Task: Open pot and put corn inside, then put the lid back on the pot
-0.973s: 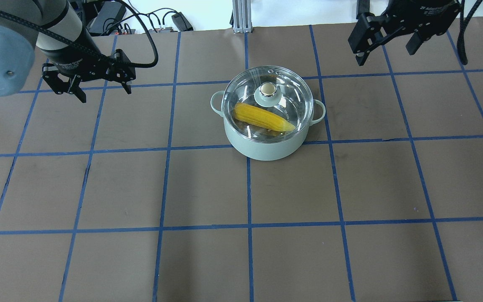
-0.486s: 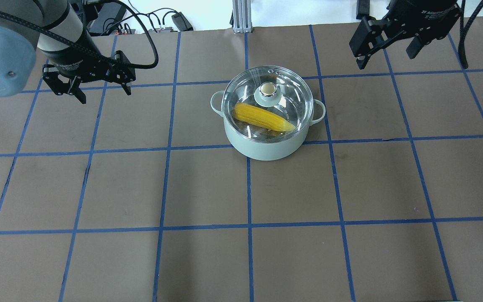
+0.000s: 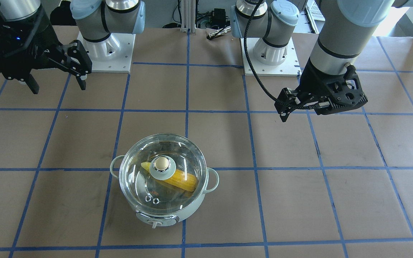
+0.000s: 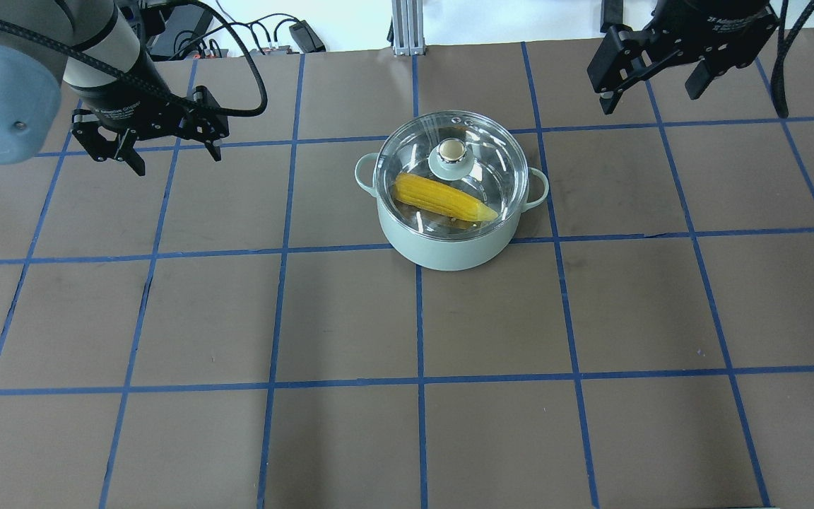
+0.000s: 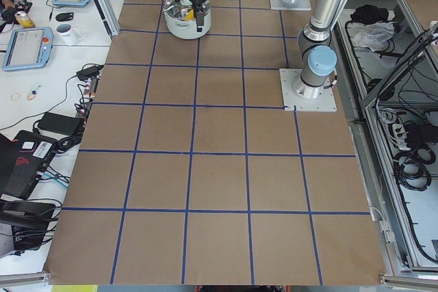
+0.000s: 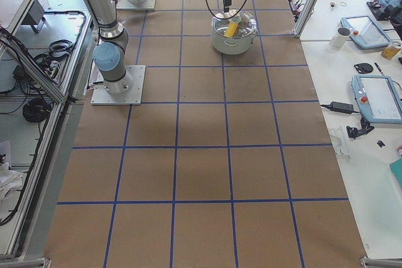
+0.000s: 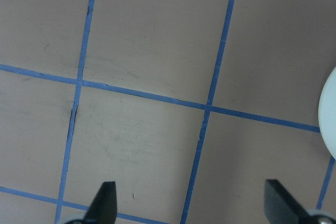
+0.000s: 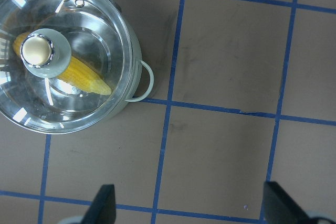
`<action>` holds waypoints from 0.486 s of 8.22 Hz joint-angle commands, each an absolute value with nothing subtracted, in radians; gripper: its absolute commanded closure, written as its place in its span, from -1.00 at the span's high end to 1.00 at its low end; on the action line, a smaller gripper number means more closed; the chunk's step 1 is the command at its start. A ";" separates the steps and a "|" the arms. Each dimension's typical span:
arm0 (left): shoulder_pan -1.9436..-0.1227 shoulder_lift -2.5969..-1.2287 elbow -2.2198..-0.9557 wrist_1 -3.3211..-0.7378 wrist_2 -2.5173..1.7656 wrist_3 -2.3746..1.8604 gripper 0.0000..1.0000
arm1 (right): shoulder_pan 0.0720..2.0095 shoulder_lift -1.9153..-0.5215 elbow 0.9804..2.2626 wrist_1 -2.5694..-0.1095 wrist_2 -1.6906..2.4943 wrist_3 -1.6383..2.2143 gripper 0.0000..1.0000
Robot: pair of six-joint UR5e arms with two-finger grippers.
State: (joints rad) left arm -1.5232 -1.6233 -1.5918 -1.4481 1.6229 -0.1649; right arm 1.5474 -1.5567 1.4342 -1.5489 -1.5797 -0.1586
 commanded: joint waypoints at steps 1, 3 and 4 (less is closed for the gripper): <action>-1.522 -1.623 -1.592 -1.448 1.623 -0.164 1.00 | 1.560 -1.559 1.434 -1.549 -1.580 -0.089 1.00; -1.523 -1.623 -1.594 -1.450 1.623 -0.164 1.00 | 1.569 -1.557 1.433 -1.552 -1.583 -0.087 1.00; -1.523 -1.624 -1.591 -1.453 1.624 -0.158 1.00 | 1.569 -1.559 1.434 -1.552 -1.582 -0.087 1.00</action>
